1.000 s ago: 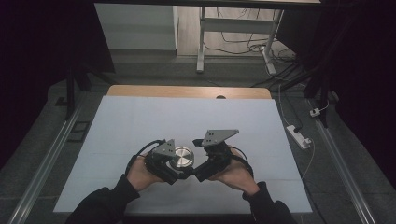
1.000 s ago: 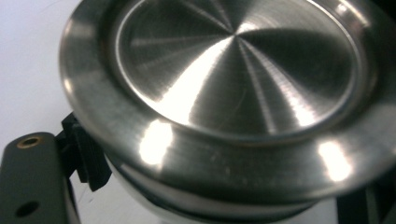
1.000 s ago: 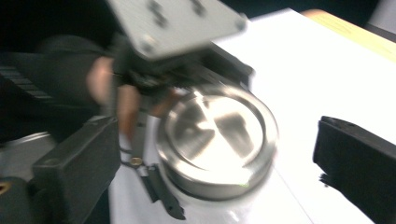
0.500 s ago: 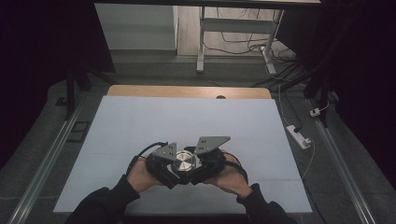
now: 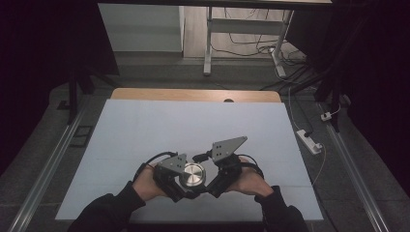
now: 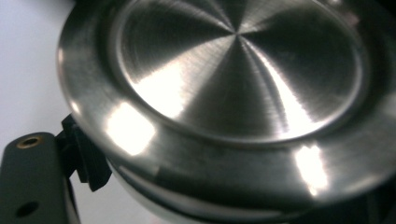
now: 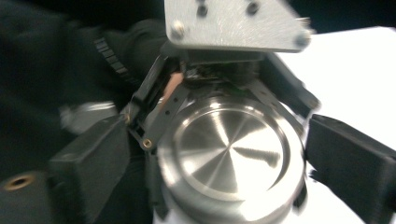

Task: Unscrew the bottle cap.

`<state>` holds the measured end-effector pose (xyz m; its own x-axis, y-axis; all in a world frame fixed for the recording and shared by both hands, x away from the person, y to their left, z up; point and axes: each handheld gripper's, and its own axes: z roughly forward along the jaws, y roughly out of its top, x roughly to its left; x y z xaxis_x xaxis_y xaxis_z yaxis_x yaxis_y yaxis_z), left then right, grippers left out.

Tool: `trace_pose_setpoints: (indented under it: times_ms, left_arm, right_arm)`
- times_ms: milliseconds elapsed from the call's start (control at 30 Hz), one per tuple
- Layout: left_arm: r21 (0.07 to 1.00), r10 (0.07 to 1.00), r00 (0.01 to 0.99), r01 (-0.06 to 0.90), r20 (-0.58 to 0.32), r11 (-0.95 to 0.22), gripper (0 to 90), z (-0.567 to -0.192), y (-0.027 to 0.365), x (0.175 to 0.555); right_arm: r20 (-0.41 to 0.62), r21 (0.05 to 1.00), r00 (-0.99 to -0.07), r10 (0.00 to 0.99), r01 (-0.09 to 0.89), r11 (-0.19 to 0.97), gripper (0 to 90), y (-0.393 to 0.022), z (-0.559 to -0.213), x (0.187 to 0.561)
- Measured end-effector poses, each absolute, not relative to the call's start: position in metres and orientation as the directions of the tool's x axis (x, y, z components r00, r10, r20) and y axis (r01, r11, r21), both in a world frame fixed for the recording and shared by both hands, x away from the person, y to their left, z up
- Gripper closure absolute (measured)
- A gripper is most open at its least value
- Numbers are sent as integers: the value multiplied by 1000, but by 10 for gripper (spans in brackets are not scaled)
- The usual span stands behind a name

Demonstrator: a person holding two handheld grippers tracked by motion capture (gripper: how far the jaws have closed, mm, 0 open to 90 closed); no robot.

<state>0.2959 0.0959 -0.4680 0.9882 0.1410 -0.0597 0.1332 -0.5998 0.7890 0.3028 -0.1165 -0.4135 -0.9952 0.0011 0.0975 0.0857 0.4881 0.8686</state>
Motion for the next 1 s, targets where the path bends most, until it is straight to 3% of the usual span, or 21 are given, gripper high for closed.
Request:
trace_pose_setpoints:
  times_ms: [133,300,400,567,800,833,867,933,1000]
  left_arm:
    - [788,279,958,221,-65,-575,149,-470,102,303]
    - [778,303,951,231,-54,-585,149,-470,99,301]
    - [776,295,954,223,-51,-590,149,-469,97,299]
    - [787,196,979,169,-63,-593,149,-468,99,299]
    - [808,-10,997,55,-76,-587,149,-466,95,291]
    - [808,-10,997,55,-76,-587,149,-466,95,291]
    - [812,-67,995,24,-78,-583,149,-466,92,287]
    - [813,-80,994,19,-80,-582,149,-467,91,286]
    - [811,-42,997,34,-71,-584,149,-466,92,288]
  right_arm:
    - [62,844,-981,186,151,515,20,-114,-408,301]
    - [-29,826,-947,319,157,541,60,-96,-419,295]
    - [-61,829,-935,350,148,540,173,-89,-423,290]
    - [-21,835,-957,288,142,532,196,-94,-419,291]
    - [47,849,-999,17,49,526,196,-108,-417,296]
    - [47,849,-999,17,49,526,196,-108,-417,296]
    - [62,859,-996,-69,18,512,195,-112,-418,297]
    - [75,865,-990,-119,6,501,192,-113,-420,297]
    - [73,864,-993,-92,17,504,146,-113,-419,296]
